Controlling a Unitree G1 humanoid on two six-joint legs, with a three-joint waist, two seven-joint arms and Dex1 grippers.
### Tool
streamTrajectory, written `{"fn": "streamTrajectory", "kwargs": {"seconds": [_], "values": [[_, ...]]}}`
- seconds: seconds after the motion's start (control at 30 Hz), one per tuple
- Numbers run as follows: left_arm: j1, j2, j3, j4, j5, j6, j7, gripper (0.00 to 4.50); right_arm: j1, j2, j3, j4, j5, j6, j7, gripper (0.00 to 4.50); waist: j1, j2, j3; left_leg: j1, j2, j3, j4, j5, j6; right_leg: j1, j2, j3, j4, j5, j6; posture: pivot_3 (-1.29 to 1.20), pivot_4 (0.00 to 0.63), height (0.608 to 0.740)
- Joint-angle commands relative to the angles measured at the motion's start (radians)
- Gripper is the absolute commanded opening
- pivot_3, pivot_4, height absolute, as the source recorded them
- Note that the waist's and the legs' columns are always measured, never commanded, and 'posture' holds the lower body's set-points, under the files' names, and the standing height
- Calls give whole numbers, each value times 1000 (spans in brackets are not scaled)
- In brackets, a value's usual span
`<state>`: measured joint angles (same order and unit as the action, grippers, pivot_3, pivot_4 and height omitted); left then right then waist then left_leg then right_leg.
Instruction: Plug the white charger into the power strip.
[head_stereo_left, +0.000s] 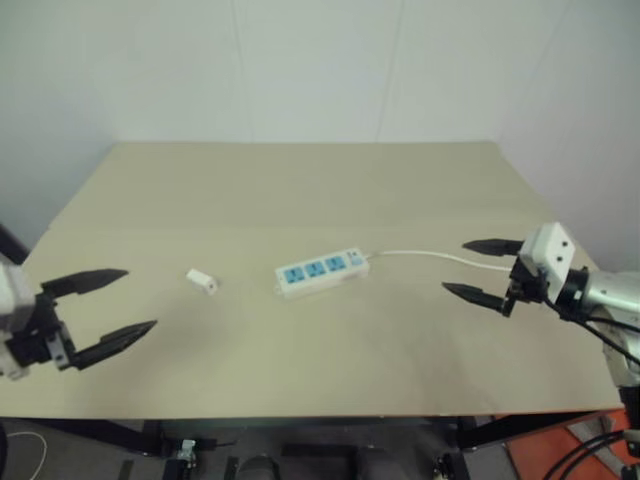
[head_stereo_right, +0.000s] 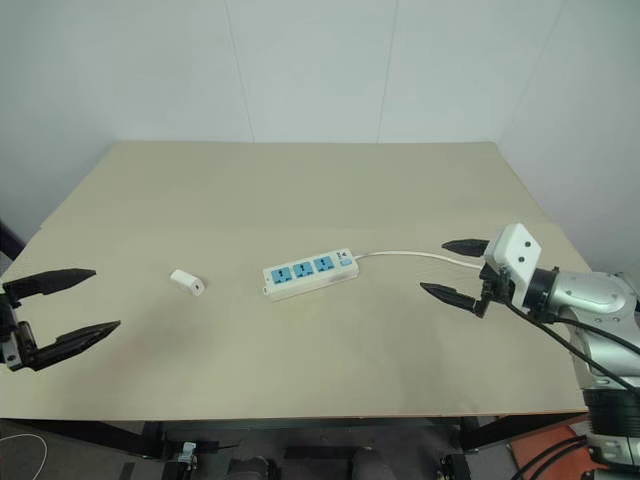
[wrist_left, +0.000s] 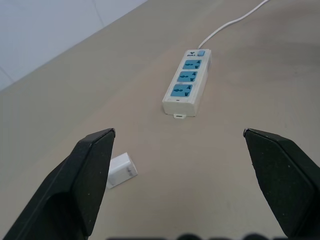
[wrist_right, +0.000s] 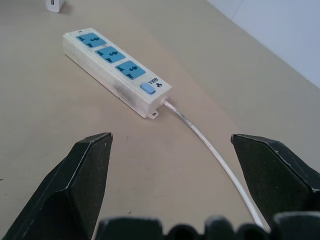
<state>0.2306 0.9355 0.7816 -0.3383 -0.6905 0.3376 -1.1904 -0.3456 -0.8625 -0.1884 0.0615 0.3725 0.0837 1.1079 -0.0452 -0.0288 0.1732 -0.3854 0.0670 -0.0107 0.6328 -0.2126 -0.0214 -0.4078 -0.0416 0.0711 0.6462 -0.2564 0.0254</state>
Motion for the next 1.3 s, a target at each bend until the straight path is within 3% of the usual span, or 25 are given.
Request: {"fn": "streamTrajectory", "kwargs": {"seconds": [0.03, 0.73, 1.07, 1.3], "values": [[-15, 17, -1, -14, 3, 1, 9, 4500, -1, -27, -38, -38, 13, 15, -8, 4463, 0, 0, 0, 0, 0, 0, 0, 0, 0, 0, 0, 0, 0, 0, 0, 0, 150, 740], [-51, -1, -27, -17, 17, -12, 29, 4500, -8, -13, -9, -35, -17, 18, -54, 4463, 0, 0, 0, 0, 0, 0, 0, 0, 0, 0, 0, 0, 0, 0, 0, 0, 150, 740], [-181, -43, -178, -33, 25, -19, 123, 4500, -129, 171, 144, 86, -193, 20, -261, 4463, 0, 0, 0, 0, 0, 1, 0, 0, 0, 0, 0, 1, 1, 1, 0, 0, 150, 740], [-309, -89, -341, -15, 50, -39, 160, 4500, -221, 294, 217, 186, -247, 15, -322, 4463, 1, 0, 0, -1, 0, 0, 0, 0, 0, 0, 0, 1, 1, 4, -5, 0, 150, 740]]}}
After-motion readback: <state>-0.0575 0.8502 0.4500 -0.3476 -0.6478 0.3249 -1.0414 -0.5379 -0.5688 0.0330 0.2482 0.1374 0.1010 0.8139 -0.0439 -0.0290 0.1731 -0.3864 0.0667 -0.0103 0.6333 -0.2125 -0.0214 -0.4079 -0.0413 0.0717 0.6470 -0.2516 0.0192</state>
